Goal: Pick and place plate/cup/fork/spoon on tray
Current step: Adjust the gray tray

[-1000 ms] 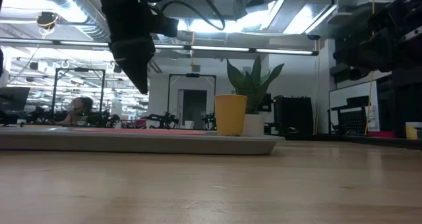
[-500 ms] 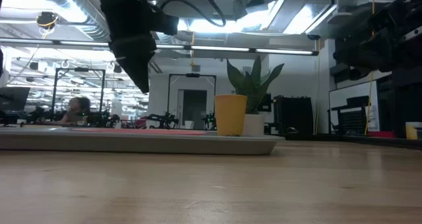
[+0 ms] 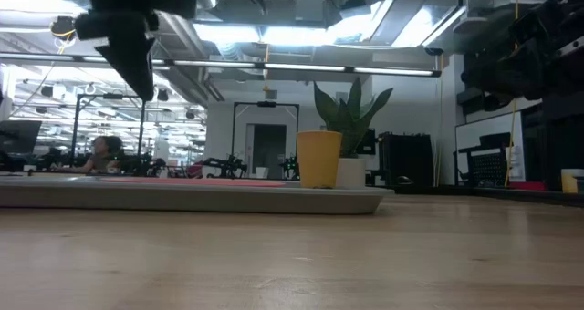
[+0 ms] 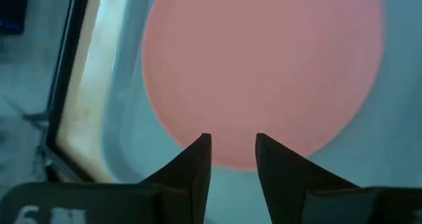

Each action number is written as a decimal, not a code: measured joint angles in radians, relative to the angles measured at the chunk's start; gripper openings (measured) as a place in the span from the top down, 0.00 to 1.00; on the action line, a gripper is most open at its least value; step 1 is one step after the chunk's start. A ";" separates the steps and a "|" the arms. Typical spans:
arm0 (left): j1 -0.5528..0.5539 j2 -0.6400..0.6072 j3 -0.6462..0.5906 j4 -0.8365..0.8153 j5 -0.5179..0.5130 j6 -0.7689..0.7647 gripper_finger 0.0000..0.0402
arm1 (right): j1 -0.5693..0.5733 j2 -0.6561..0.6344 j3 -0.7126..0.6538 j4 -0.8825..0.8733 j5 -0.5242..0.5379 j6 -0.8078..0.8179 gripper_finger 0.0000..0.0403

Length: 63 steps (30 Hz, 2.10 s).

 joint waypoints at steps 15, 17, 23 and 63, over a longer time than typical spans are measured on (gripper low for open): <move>-0.127 -0.050 -0.228 0.275 0.248 -0.166 0.99 | 0.000 0.000 0.000 0.000 -0.001 0.000 0.97; -0.131 -0.050 -0.220 0.384 0.228 -0.151 0.99 | 0.000 0.000 0.000 0.000 -0.001 0.000 0.97; -0.040 0.014 -0.214 0.972 0.135 0.193 1.00 | 0.000 0.000 0.000 0.000 -0.001 0.000 0.97; 0.038 0.447 0.106 0.807 0.239 0.358 1.00 | 0.000 0.000 0.000 0.000 -0.001 0.000 0.97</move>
